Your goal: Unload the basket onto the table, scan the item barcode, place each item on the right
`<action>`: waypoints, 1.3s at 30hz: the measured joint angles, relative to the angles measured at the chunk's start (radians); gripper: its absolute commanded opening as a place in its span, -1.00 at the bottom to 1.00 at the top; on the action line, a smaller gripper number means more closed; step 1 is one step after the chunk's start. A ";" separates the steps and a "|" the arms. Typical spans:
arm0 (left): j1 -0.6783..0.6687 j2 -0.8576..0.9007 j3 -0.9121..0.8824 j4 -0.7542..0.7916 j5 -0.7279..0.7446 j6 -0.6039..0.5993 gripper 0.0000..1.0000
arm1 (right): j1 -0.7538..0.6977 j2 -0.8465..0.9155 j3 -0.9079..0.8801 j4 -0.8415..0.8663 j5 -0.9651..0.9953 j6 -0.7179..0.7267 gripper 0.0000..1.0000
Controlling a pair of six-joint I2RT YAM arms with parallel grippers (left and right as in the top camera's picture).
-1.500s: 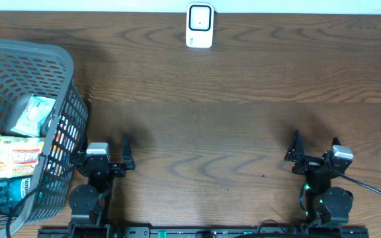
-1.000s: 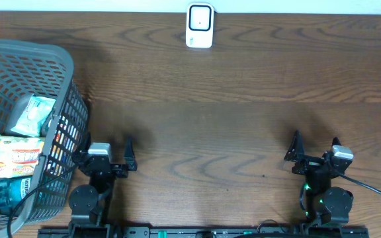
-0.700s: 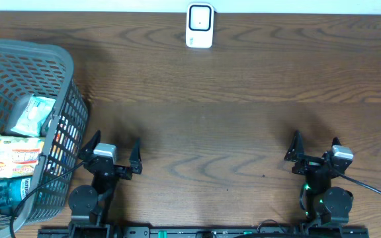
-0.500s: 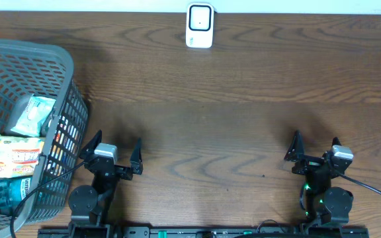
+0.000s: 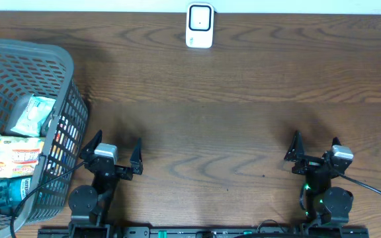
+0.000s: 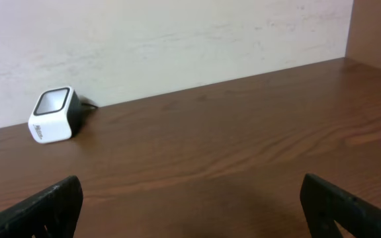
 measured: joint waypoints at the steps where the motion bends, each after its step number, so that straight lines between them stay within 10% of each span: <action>1: 0.000 0.000 0.000 0.000 0.000 0.000 0.95 | 0.000 0.000 0.000 0.000 0.000 0.000 0.99; 21: 0.000 0.003 0.062 0.066 0.104 -0.060 0.95 | 0.000 0.000 0.000 0.000 0.000 0.000 0.99; 32: 0.001 0.379 0.668 -0.222 0.095 -0.078 0.95 | 0.000 0.000 0.000 0.000 0.000 0.000 0.98; 39: 0.001 0.822 1.303 -0.708 -0.126 -0.107 0.95 | 0.000 0.000 0.000 -0.001 0.000 0.000 0.99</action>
